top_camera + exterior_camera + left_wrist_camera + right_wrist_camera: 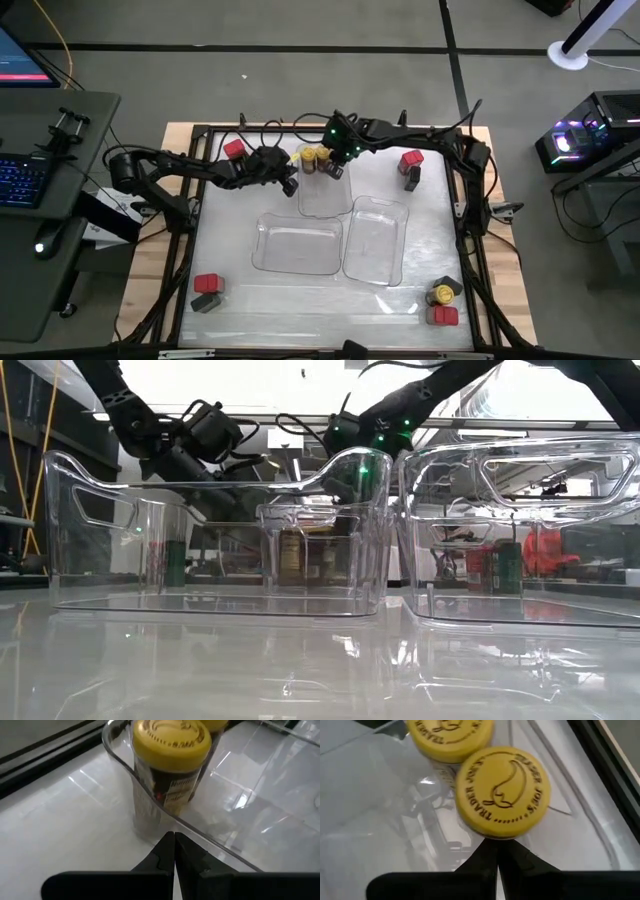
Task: Sort spices by type
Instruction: Put the top right yellow seasoning bottle into the top transparent bin, then put the yellow seasoning bottle into the top transparent bin
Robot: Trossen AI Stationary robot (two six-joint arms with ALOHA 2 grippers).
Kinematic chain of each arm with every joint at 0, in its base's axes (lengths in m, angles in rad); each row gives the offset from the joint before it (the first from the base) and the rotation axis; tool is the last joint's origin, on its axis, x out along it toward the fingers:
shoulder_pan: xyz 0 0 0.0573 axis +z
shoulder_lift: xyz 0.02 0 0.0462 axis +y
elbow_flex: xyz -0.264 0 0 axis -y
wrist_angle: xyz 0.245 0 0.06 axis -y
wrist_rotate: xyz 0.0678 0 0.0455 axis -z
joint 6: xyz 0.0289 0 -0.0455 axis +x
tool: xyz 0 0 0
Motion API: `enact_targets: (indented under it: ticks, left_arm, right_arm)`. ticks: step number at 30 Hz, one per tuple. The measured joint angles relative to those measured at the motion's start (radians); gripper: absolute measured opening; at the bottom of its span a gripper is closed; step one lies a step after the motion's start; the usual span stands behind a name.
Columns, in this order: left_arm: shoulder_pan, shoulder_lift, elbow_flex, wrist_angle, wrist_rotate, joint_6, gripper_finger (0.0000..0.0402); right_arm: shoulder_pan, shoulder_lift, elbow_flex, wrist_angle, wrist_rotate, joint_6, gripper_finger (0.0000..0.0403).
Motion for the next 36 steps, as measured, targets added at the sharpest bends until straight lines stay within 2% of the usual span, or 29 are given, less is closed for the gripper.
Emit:
enact_targets:
  ticks: [5,15,23,28,32,36]
  left_arm:
    - [0.005,0.000,0.000,0.014,0.000,0.000,0.0000]
    - [0.005,-0.026,0.000,-0.006,0.000,0.002,0.0000]
    - [0.051,-0.183,0.000,-0.141,-0.024,0.045,0.0000]
    - [0.064,-0.306,0.000,-0.205,-0.012,0.045,0.0000]
    - [0.062,-0.377,0.000,-0.199,0.076,0.045,0.0000]
    - [0.062,-0.423,0.000,-0.193,0.121,0.037,0.0000]
  right_arm:
    - [0.015,0.000,0.000,0.040,-0.014,0.005,0.0000]
    - [-0.007,-0.023,0.016,-0.088,-0.014,-0.057,0.0000]
    - [-0.027,-0.119,0.025,-0.210,-0.032,-0.076,0.0000]
    - [-0.016,-0.198,0.006,-0.319,-0.129,-0.007,0.0000]
    - [0.051,-0.308,-0.108,-0.331,-0.155,0.107,0.0000]
    - [0.171,-0.482,-0.349,-0.294,-0.149,0.323,0.0000]
